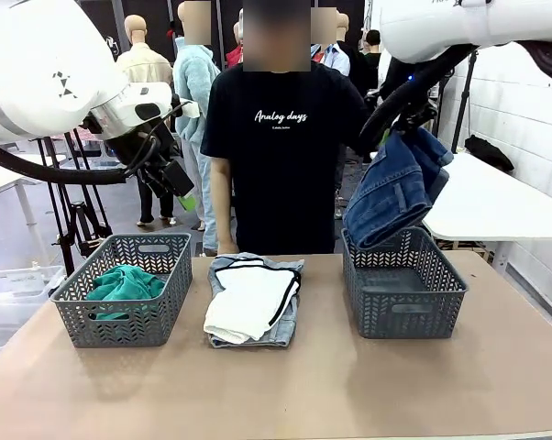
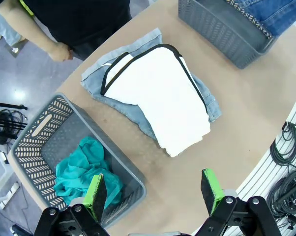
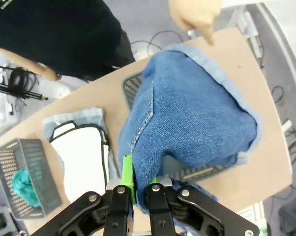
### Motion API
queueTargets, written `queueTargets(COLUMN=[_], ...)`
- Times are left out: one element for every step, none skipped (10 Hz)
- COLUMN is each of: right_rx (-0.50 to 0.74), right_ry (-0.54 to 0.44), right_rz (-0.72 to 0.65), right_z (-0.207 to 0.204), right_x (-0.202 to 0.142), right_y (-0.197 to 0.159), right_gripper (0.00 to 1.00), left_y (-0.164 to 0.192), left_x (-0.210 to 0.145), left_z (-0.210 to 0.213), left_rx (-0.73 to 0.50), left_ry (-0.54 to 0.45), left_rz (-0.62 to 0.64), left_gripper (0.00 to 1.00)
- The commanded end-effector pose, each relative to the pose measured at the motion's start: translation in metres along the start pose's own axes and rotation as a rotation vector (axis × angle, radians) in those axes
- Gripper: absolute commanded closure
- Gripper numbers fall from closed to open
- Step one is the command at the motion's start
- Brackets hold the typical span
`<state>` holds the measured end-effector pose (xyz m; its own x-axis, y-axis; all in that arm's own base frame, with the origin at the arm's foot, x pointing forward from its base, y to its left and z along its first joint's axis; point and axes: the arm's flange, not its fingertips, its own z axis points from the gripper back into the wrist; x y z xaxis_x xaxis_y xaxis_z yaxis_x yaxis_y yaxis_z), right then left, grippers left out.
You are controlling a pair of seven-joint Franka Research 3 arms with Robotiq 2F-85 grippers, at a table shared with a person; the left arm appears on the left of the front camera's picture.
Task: Sort the tops and bottoms.
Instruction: Sort the clothes according to human instructions.
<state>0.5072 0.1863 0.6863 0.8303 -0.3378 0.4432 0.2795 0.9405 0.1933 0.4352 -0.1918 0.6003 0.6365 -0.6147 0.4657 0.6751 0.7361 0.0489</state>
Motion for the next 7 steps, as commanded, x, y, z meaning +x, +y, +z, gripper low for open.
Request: queueTargets(right_rx=[0.021, 0.021, 0.021, 0.014, -0.028, -0.041, -0.053], right_ry=[-0.009, -0.009, -0.009, -0.001, 0.028, 0.062, 0.097], right_rz=[0.038, 0.038, 0.038, 0.027, 0.047, 0.054, 0.025], right_z=[0.010, 0.010, 0.010, 0.005, -0.004, -0.016, -0.033], right_x=[-0.006, -0.006, -0.006, -0.009, 0.014, 0.039, 0.057], right_y=[0.012, 0.012, 0.012, 0.014, 0.008, -0.002, -0.014], right_gripper=[1.00, 1.00, 1.00, 1.00, 1.00, 1.00, 1.00], left_y=[0.000, 0.000, 0.000, 0.000, 0.000, 0.000, 0.000], left_x=[0.001, 0.001, 0.001, 0.001, 0.001, 0.001, 0.001], left_z=[0.001, 0.001, 0.001, 0.001, 0.001, 0.001, 0.001], left_rx=[0.010, 0.010, 0.010, 0.010, 0.010, 0.010, 0.010], left_ry=[-0.002, -0.002, -0.002, -0.002, -0.002, -0.002, -0.002], left_rz=[0.001, 0.001, 0.001, 0.001, 0.001, 0.001, 0.001], left_gripper=[0.00, 0.00, 0.00, 0.00, 0.00, 0.00, 0.00])
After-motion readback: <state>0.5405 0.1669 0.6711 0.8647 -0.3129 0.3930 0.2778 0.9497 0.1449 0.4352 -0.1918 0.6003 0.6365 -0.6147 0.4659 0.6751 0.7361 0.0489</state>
